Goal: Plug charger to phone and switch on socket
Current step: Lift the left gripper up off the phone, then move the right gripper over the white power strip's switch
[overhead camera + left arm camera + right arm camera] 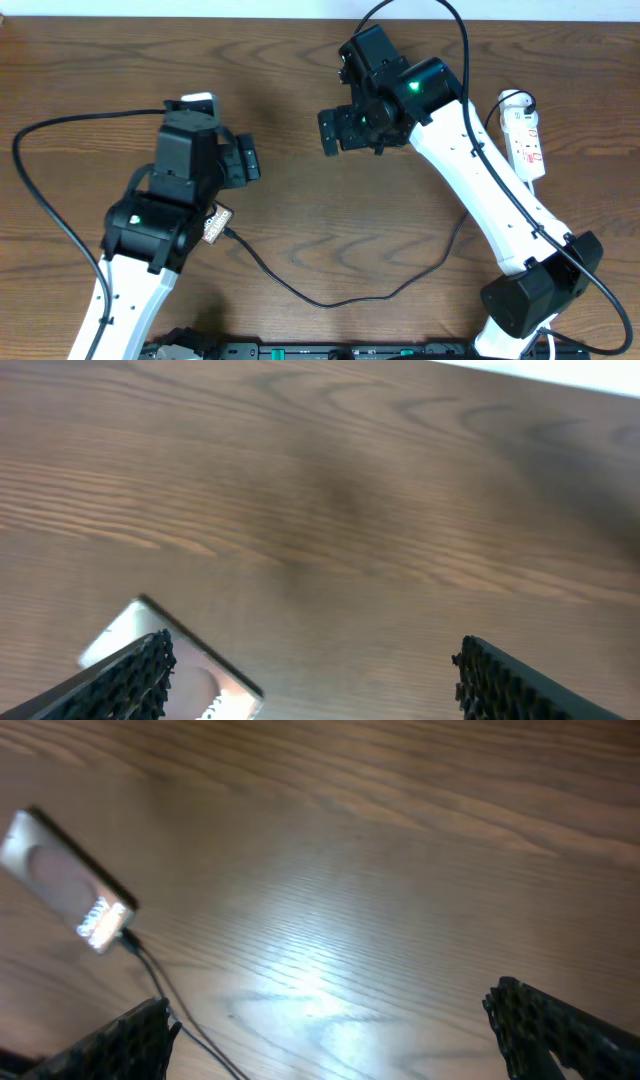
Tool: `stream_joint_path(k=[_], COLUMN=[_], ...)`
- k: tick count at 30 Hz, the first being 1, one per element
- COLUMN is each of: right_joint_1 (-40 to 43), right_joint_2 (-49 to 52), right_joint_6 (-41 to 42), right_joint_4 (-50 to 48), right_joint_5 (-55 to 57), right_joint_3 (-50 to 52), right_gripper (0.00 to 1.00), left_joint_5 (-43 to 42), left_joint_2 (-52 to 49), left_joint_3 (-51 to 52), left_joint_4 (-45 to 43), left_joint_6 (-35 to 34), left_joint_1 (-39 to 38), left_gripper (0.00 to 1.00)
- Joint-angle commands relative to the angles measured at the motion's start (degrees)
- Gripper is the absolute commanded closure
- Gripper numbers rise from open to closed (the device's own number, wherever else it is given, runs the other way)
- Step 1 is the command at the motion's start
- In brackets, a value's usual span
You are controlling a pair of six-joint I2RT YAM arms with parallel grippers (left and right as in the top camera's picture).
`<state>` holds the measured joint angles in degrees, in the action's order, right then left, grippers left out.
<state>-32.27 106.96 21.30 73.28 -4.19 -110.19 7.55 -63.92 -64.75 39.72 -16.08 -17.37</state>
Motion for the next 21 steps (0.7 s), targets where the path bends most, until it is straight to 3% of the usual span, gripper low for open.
stream_joint_path(k=[1,10,17,21], right_joint_1=[-0.28,6.36,20.09,28.26], right_joint_2=[-1.18,-1.22,-1.22,-1.22], right_joint_6=[-0.46,-1.14,-6.03,-11.28], right_joint_4=[1.07,4.55,4.92,3.78], right_joint_5=[5.68,19.76,18.95,11.69], right_joint_3=[-1.11,-1.16,-1.18,-1.18], right_gripper=[0.01,0.01,0.01,0.01], left_joint_5=[7.08,7.08,7.08,7.08], left_joint_2=[-0.46,-0.37,-0.39,-0.39], left_joint_3=[-1.22,-1.22,-1.22,-1.22], left_joint_4=[0.28,0.11,0.11,0.11], left_joint_6=[1.44,1.44,1.44,1.44], left_joint_1=[-1.38,-1.38,-1.38,-1.38], left_gripper=[0.11,0.11,0.11,0.11])
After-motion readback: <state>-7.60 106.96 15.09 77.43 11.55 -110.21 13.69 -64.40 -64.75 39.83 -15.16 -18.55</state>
